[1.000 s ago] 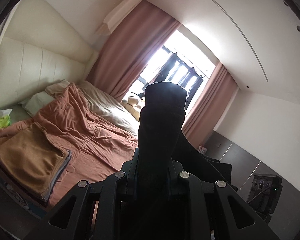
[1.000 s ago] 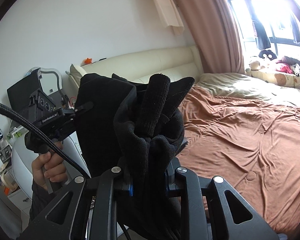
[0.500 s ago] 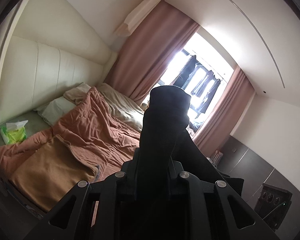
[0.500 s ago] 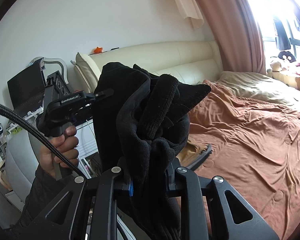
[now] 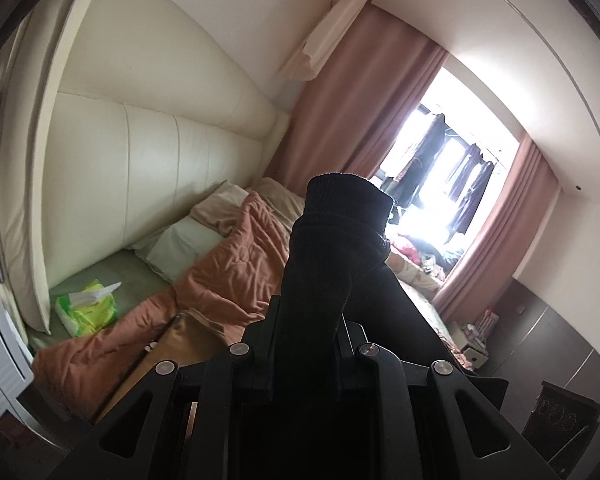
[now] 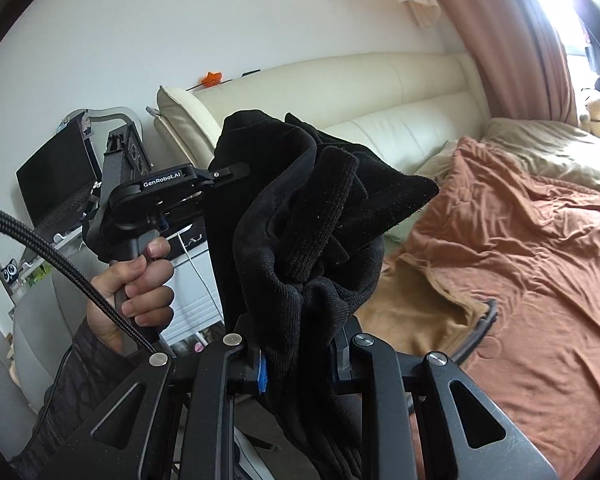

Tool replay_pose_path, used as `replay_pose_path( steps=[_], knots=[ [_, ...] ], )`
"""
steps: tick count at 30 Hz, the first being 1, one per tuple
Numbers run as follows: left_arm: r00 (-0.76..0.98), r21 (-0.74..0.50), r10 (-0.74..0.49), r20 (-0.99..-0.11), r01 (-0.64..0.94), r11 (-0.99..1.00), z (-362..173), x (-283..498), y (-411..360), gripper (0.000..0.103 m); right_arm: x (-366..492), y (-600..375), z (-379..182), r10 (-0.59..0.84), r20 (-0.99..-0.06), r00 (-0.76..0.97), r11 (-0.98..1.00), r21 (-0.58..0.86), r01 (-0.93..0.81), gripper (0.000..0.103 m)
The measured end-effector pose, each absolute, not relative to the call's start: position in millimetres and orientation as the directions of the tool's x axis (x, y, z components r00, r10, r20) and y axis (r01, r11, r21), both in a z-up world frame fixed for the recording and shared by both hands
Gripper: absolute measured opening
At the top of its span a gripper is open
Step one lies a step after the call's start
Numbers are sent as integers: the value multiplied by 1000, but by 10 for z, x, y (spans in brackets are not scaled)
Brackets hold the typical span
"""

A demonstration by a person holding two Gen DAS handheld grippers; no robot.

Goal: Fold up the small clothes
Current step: 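Lift the held bundle with both tools and carry it toward the headboard, then lower the bundle onto the clothes stack by the headboard with both tools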

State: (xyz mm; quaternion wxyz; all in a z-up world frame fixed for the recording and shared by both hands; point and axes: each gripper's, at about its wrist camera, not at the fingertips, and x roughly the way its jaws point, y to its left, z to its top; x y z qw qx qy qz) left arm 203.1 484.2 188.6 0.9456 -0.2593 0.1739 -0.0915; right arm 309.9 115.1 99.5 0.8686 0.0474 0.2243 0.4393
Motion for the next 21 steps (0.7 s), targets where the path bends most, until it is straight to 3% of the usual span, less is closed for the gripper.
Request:
replay_pose_path(
  steps=[9,21],
  knots=[
    [920,-442,-122,-371,-59,895,1742,2304,5050,21,3763,1610,731,804,-381,457,583,354,-731,18],
    [896,-427,-92,-435,-115,897,1247,3313,5053,21,4848,1758,390,778,-447,441,622,455,-637,21]
  ],
)
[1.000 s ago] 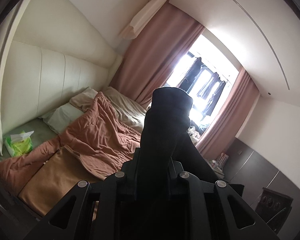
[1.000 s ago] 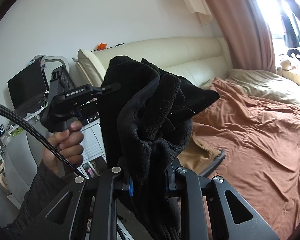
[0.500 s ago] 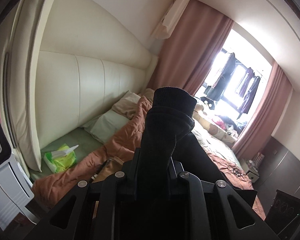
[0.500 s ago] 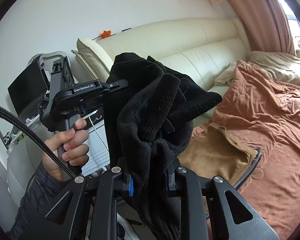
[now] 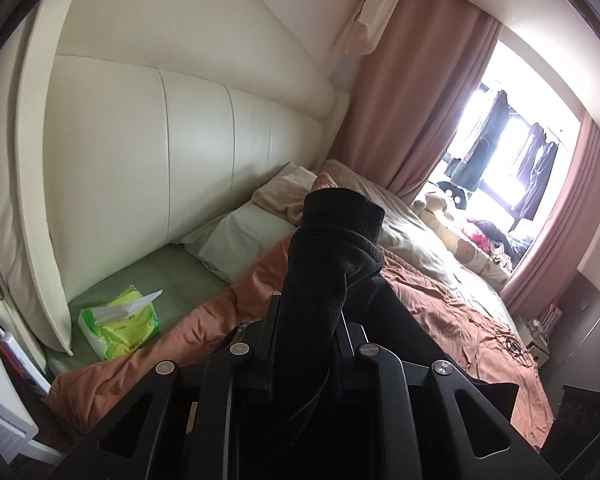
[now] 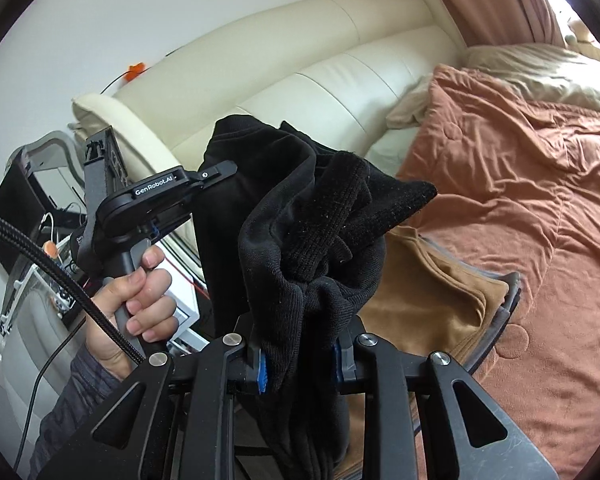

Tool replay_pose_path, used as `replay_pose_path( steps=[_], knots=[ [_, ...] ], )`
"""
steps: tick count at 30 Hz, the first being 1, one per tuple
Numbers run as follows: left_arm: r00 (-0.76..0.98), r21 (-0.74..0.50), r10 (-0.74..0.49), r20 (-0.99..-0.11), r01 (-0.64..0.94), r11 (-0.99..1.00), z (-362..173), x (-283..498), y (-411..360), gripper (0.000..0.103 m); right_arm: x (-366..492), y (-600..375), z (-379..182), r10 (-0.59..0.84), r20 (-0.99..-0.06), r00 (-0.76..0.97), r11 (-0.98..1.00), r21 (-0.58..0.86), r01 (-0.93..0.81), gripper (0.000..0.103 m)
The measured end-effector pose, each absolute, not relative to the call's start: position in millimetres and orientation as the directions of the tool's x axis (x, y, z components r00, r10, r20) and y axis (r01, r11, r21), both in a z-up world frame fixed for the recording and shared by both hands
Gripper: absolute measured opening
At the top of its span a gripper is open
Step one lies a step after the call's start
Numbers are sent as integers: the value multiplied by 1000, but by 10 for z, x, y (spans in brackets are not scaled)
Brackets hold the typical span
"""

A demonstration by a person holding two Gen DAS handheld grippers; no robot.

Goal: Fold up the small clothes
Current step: 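Lower the bundle onto the clothes stack by the headboard with both tools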

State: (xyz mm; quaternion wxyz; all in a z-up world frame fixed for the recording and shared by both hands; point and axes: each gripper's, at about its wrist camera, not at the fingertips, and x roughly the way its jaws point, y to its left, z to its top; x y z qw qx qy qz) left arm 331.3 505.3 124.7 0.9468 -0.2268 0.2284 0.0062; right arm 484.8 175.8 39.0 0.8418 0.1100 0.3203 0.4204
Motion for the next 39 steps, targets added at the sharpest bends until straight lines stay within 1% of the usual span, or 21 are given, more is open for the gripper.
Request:
replay_pose_path(
  steps=[4,9,10,11,12,13,14,15,17,18,19,21,23,26,29,32,39],
  knots=[
    [877,-415,-101,-469,-118,902,1110,3689,5014,20,5107,1741,243,778,-462,426,625,492,-607,21],
    [836,-379,-89,-541,-148,913,821,4129,4996,20,5463,1740,21,775,-478,413,629,534,-564,21],
    [833,-383,-88,-547,-155,911,771,4191,5004,20,5532,1739,-33,760,-492,424,648,528,-549,21],
    [831,-387,-90,-550,-158,908,718,4262,5002,20,5591,1738,-95,697,-540,472,715,485,-502,22],
    [827,-374,-86,-555,-156,914,689,4314,4978,20,5651,1733,-171,652,-577,492,757,462,-462,29],
    [809,-334,-68,-584,-163,928,624,4414,4927,21,5729,1714,-282,634,-609,477,773,466,-431,36],
    [783,-288,-39,-621,-182,940,543,4490,4886,24,5817,1677,-413,624,-641,448,781,480,-400,60],
    [744,-224,3,-668,-205,953,448,4569,4846,26,5862,1630,-492,611,-660,437,790,480,-381,81],
    [704,-158,76,-706,-262,952,368,4588,4836,28,5897,1473,-567,591,-662,461,807,472,-355,82],
    [695,-149,93,-713,-279,949,350,4555,4852,38,5907,1421,-577,586,-664,463,810,473,-347,82],
    [689,-142,103,-717,-289,947,350,4512,4864,55,5908,1371,-581,590,-664,460,807,480,-343,82],
    [700,-138,116,-705,-296,945,402,4357,4870,70,5855,1294,-551,616,-644,454,788,499,-361,82],
    [711,-148,98,-697,-276,950,427,4233,4859,71,5799,1277,-486,639,-622,452,769,499,-400,82],
    [699,-170,68,-712,-265,949,428,4035,4839,71,5700,1311,-442,680,-601,420,731,508,-455,82],
    [685,-162,68,-725,-266,950,376,3819,4797,71,5581,1390,-415,681,-601,419,727,483,-489,82],
    [674,-181,45,-738,-261,948,287,3610,4779,71,5449,1544,-407,688,-599,411,714,456,-531,82],
    [658,-199,47,-752,-294,935,24,3086,4738,71,5175,1766,-372,713,-586,386,669,403,-624,81]
  ],
)
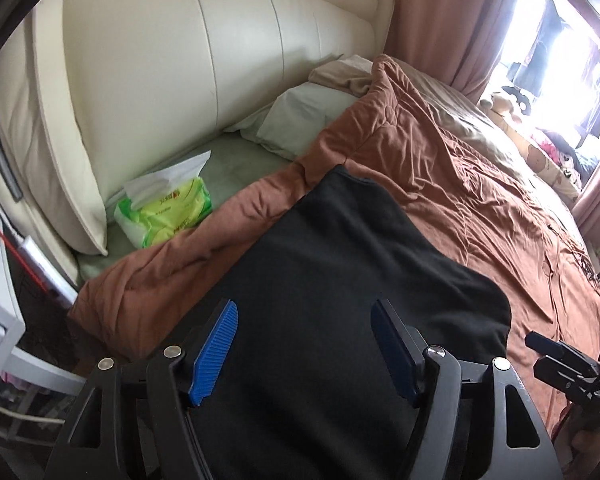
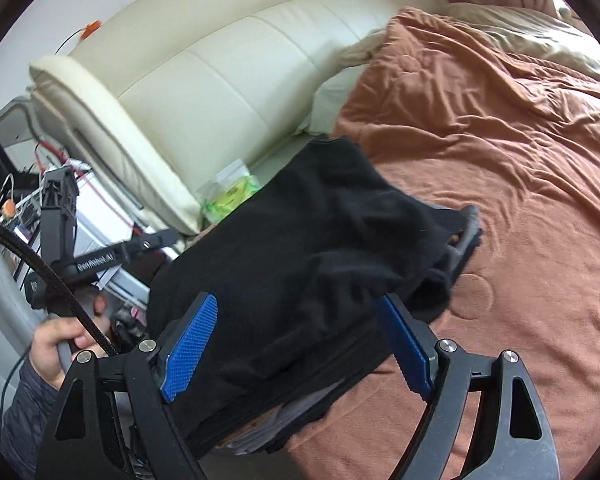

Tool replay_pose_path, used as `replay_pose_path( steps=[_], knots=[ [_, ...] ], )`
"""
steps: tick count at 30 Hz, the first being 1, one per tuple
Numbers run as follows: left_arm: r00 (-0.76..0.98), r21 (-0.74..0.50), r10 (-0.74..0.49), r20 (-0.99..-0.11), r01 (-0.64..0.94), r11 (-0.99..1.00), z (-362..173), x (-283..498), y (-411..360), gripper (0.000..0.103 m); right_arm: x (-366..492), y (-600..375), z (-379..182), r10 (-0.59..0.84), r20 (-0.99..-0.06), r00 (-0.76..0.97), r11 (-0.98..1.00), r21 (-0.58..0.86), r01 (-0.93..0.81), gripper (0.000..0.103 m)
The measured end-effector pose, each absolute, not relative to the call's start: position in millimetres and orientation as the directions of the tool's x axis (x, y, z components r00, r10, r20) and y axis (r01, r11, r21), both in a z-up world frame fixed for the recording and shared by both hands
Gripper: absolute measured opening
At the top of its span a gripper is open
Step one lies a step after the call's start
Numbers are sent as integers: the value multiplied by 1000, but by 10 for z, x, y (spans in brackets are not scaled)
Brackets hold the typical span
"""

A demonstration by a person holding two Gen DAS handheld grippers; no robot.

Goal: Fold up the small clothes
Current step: 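Lower the bundle onto the clothes stack by the headboard with both tools, then open both tools and pull them back from the stack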

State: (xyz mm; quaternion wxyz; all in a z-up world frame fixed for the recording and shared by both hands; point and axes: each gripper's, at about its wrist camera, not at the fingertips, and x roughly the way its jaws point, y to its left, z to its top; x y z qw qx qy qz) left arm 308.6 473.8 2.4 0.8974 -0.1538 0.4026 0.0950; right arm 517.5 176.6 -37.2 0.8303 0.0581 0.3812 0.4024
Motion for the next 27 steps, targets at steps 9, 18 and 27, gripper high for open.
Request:
replay_pose_path(
  steps=[9,18,27],
  knots=[
    [621,-190,53,-782,-319,928,-364,2653,4696,69,4964,2233,-478,678,-647,350,625,256,-738,70],
    [636,-202,49,-771,-317,927,-758,2413,4646,68,4941,2327,-841,601,-711,366,635,145,-759,69],
    [632,-182,64,-772,-317,931,-776,2225,4525,68,4802,2223,-863,594,-714,371,657,164,-736,69]
  ],
)
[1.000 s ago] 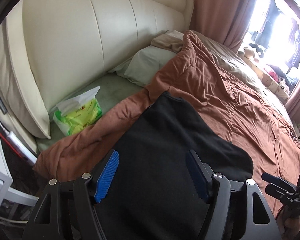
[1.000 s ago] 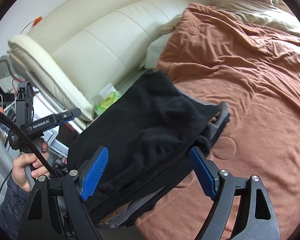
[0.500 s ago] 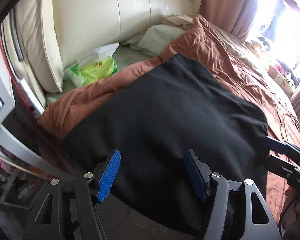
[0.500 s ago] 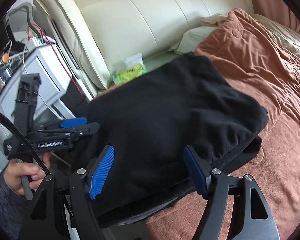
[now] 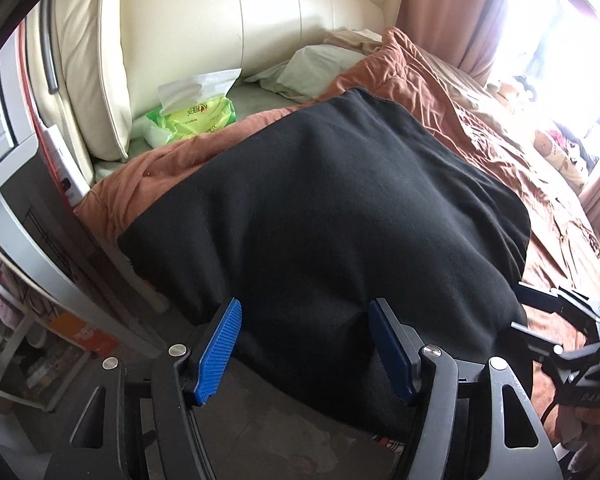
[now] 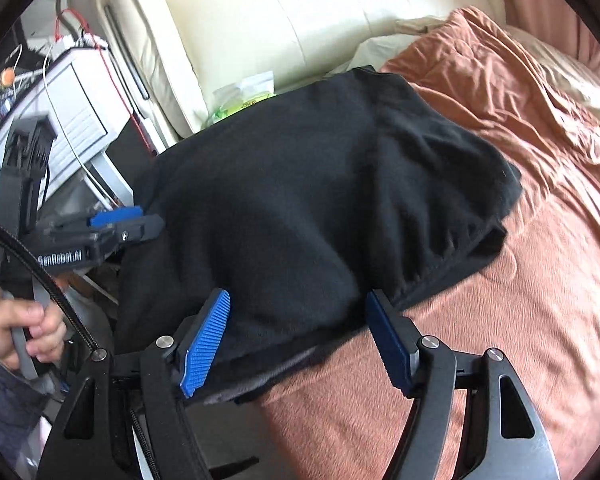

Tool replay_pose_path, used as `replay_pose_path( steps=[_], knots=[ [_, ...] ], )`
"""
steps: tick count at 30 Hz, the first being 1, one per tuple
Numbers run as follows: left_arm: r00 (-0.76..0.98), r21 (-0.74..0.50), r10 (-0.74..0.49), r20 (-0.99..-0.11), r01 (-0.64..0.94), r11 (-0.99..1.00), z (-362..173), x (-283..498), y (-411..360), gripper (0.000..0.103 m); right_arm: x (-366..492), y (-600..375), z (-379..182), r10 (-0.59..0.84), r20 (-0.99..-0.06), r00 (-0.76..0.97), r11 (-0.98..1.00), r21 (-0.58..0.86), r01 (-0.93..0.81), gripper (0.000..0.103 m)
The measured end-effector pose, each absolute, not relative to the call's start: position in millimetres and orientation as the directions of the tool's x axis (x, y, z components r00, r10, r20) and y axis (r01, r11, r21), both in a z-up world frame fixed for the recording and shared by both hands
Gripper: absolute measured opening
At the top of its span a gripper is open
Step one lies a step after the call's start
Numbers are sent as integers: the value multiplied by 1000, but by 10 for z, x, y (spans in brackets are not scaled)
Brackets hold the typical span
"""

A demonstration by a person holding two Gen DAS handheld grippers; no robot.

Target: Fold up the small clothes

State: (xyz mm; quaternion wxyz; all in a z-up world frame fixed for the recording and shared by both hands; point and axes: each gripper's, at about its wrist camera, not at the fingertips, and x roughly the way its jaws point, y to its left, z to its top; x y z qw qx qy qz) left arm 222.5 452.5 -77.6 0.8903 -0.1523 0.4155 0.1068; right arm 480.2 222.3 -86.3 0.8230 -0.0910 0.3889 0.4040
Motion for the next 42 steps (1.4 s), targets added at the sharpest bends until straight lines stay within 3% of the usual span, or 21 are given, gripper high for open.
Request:
replay_pose_path(
  steps=[15,16,18,20,21,22,42],
  knots=[
    [688,-213,16,-725,-246,946,-353,1827,4040,67,4350,1364,-257,510,-696,505,770,107,-629,69],
    [691,-207,19,-723,-243,948,-305,1817,3991,68,4318,1275,-209,507,-693,513,778,111,-619,71],
    [705,-205,20,-709,-233,951,-191,1778,3869,71,4252,1073,-107,512,-679,527,789,128,-601,92],
    [720,-203,23,-693,-225,953,-105,1732,3759,85,4153,926,-48,483,-668,566,814,106,-571,103],
    [729,-192,37,-683,-228,955,-51,1698,3684,97,4089,847,-7,476,-657,584,823,98,-560,103],
    [738,-180,51,-673,-231,956,-9,1663,3622,103,4014,776,25,475,-646,598,827,95,-554,103],
    [816,-112,48,-577,-138,984,427,761,2602,103,2622,-261,296,486,-539,687,846,96,-524,103]
  ],
)
